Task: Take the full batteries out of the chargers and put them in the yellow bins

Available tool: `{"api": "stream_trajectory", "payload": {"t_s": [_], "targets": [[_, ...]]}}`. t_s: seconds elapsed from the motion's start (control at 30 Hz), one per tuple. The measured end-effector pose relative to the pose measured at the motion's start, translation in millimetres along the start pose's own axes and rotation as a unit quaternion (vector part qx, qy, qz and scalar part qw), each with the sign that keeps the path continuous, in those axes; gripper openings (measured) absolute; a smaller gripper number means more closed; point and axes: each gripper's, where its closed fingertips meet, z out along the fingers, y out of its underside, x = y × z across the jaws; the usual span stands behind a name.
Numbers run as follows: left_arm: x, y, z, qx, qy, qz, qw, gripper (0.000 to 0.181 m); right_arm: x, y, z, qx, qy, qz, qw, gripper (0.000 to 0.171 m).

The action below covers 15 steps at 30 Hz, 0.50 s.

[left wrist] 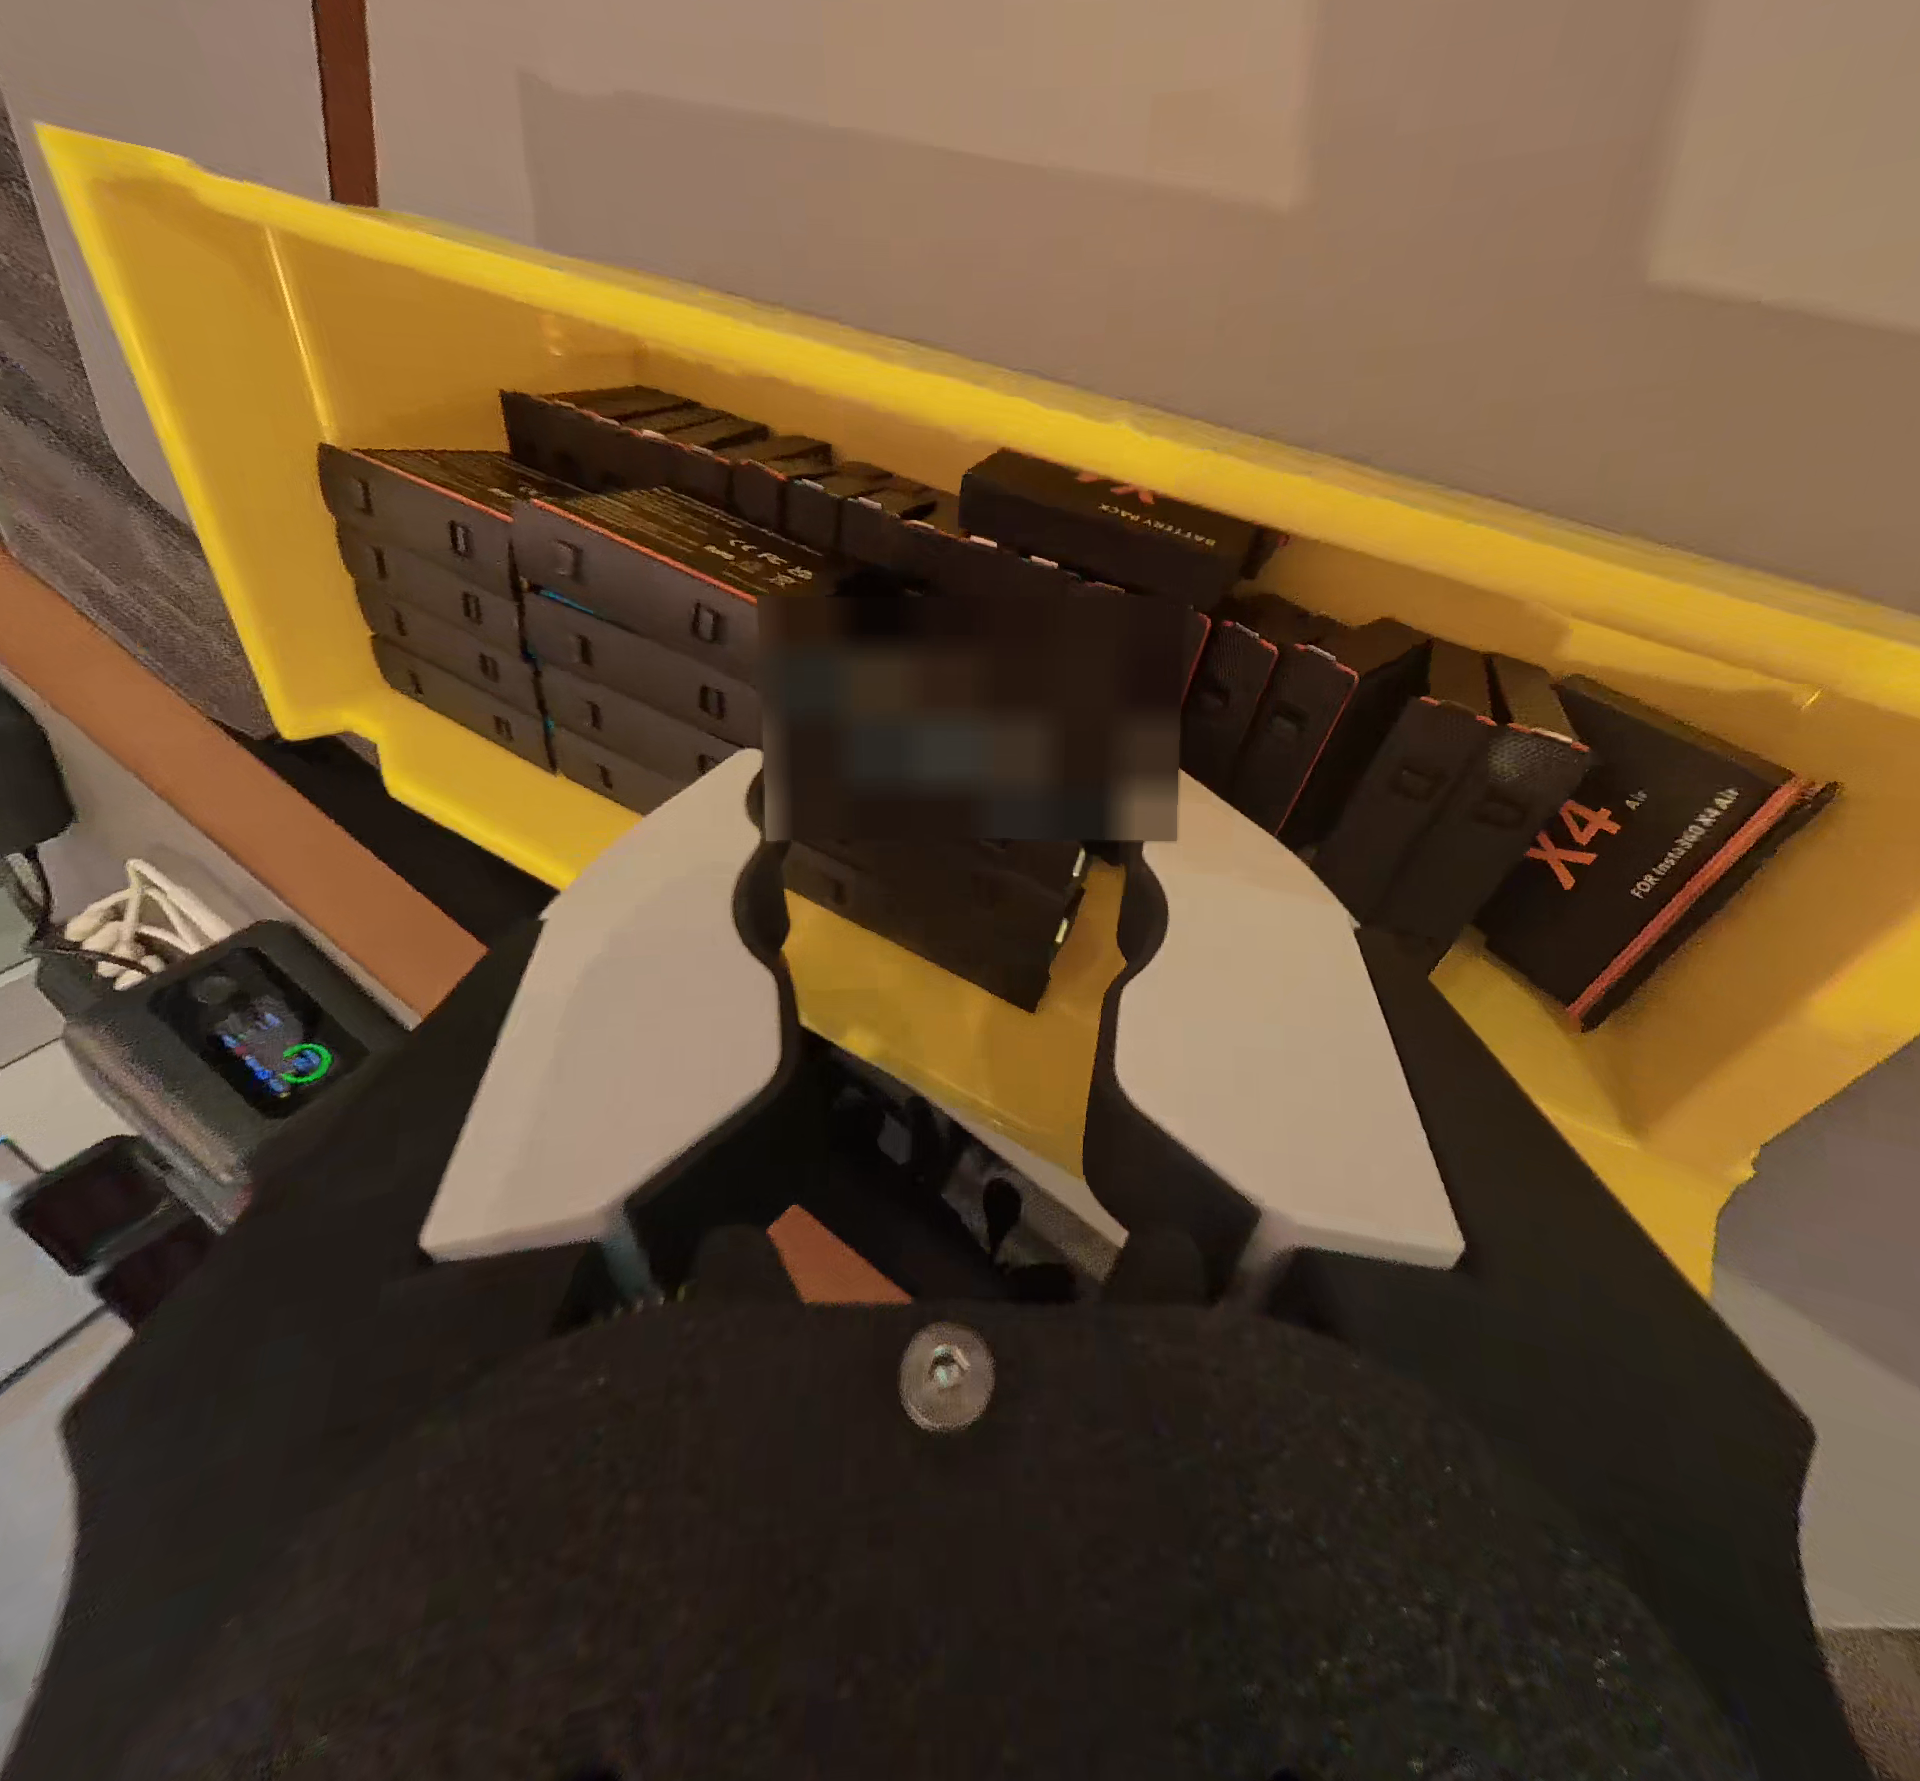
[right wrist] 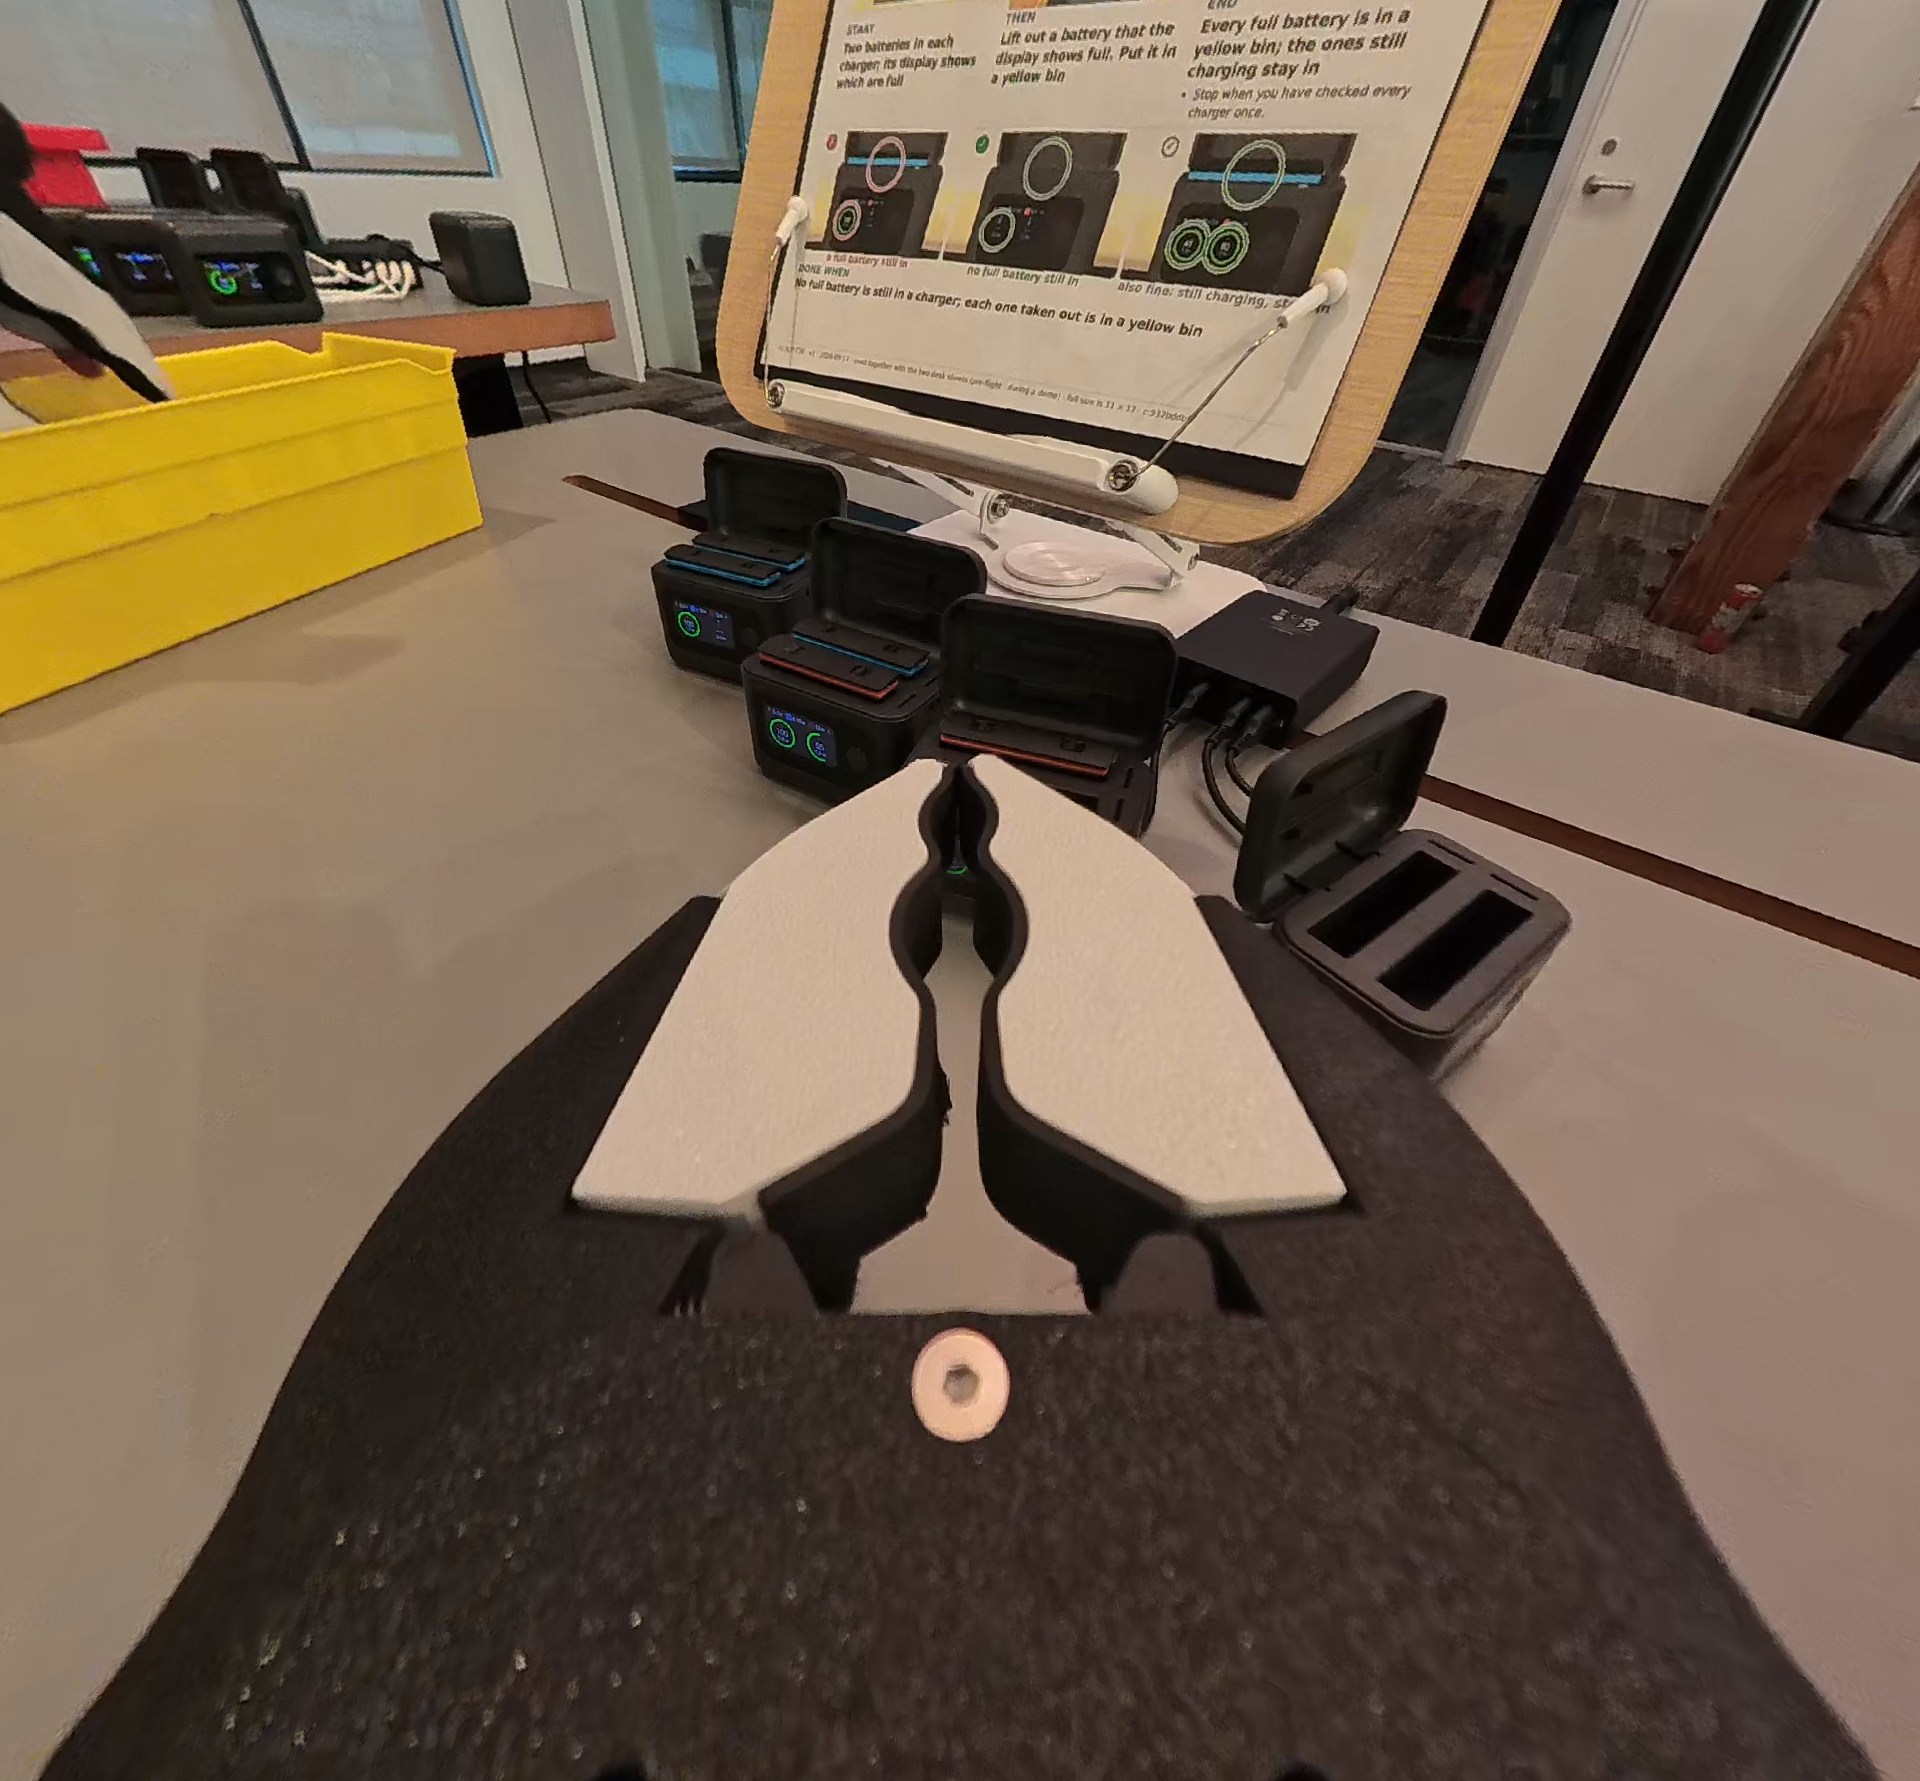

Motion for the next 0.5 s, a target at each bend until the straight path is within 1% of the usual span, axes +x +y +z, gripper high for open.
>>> {"api": "stream_trajectory", "payload": {"t_s": [0.13, 0.3, 0.5], "targets": [[-2.4, -0.3, 1.5, -0.028, 0.005, 0.030, 0.999, 0.060, -0.3, 0.7, 0.1, -0.002, 0.000, -0.002, 1.000, 0.000], [-1.0, 1.4, 1.5, -0.048, -0.022, 0.069, 0.996, 0.060, 1.3, -0.9, -0.8, 0.001, 0.001, 0.001, 1.000, 0.000], [1.4, 1.6, 2.0, -0.037, -0.024, 0.056, 0.997, 0.063, -2.7, 1.3, 0.9, -0.003, -0.005, -0.002, 1.000, 0.000]]}}
